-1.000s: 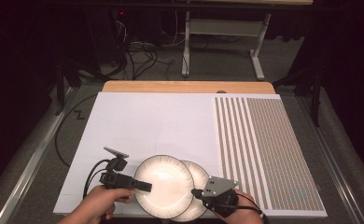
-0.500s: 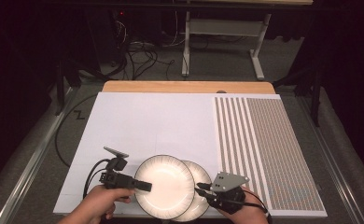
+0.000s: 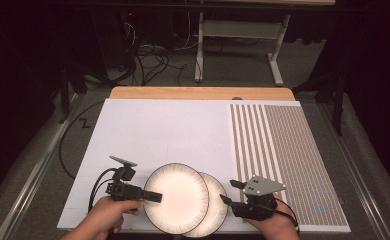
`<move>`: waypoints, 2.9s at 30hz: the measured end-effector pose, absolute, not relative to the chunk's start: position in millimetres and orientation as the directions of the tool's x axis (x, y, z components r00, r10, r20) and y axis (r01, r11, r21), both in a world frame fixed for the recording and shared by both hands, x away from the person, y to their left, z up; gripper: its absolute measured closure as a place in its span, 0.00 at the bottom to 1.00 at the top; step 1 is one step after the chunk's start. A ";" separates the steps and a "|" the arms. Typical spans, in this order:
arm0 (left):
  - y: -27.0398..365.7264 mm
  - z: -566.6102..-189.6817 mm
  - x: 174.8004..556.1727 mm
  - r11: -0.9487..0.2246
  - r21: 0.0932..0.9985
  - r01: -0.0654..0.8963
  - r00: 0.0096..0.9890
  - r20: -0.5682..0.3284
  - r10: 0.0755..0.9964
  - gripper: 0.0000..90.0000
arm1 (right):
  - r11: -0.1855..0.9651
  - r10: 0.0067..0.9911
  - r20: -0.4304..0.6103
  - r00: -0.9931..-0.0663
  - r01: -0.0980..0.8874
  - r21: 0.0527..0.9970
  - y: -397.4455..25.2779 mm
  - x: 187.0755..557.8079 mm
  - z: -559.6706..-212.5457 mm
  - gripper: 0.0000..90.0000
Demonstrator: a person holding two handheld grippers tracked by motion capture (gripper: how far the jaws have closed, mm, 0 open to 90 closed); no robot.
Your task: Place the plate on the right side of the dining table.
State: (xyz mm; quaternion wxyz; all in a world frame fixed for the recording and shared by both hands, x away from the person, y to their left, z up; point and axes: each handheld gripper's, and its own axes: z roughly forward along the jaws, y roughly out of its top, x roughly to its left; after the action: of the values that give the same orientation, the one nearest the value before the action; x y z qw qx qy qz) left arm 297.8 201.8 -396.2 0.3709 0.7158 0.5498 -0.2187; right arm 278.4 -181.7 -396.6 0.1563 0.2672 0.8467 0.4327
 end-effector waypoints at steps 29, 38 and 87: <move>207.8 -377.2 303.5 -0.152 0.584 0.797 0.530 -0.557 0.639 0.86 | 0.370 0.686 -0.018 -0.727 0.328 0.870 -210.9 291.3 -394.0 0.09; 211.9 -374.4 303.9 -0.152 0.676 0.721 0.592 -0.485 0.644 0.86 | 0.360 0.697 -0.008 -0.717 0.341 0.869 -211.7 291.7 -395.1 0.05; 216.7 -391.0 273.6 -0.111 0.919 0.378 0.736 -0.225 0.639 0.85 | 0.294 0.717 -0.009 -0.697 0.289 0.911 -197.1 286.0 -393.8 0.01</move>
State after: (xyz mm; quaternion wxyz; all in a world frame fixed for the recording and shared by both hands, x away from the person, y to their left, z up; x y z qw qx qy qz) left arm 273.6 216.7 -391.0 0.5703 0.7366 0.3450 0.1144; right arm 286.0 -197.1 -393.8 0.2146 0.3245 0.7751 0.4979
